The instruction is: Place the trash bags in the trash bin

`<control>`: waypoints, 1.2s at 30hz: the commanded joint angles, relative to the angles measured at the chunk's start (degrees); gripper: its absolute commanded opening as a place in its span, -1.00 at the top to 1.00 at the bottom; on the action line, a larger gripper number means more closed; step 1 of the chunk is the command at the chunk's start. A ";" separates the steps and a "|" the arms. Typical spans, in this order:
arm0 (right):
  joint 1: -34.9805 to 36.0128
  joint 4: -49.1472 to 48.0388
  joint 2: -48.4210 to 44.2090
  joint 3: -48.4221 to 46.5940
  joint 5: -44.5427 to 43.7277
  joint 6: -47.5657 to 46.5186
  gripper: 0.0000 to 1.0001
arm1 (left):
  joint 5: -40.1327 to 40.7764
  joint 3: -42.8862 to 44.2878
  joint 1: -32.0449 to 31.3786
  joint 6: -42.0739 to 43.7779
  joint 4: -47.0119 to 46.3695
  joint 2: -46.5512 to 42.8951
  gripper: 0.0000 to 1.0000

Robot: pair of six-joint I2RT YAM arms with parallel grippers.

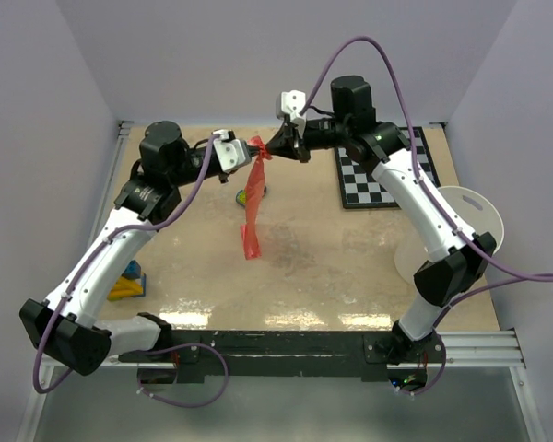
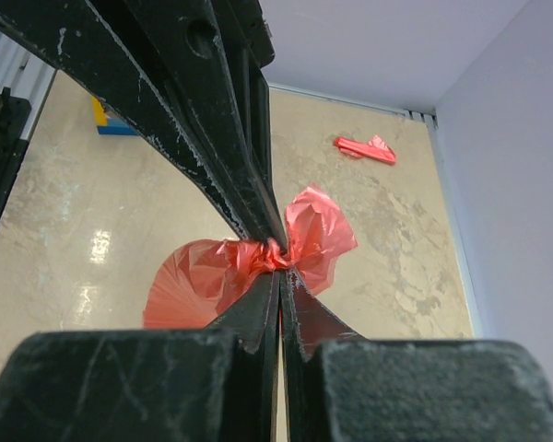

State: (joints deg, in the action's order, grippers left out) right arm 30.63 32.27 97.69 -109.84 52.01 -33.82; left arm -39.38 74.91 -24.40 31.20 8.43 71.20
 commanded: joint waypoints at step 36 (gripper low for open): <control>1.71 -1.42 -3.30 -0.55 -0.15 0.07 1.00 | -6.15 3.04 -0.21 3.25 2.11 -0.10 0.83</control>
State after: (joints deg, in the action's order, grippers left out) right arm 31.59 32.42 96.66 -108.51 51.90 -33.45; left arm -40.29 74.78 -24.40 32.60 8.51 70.19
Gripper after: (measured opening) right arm 0.007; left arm 0.168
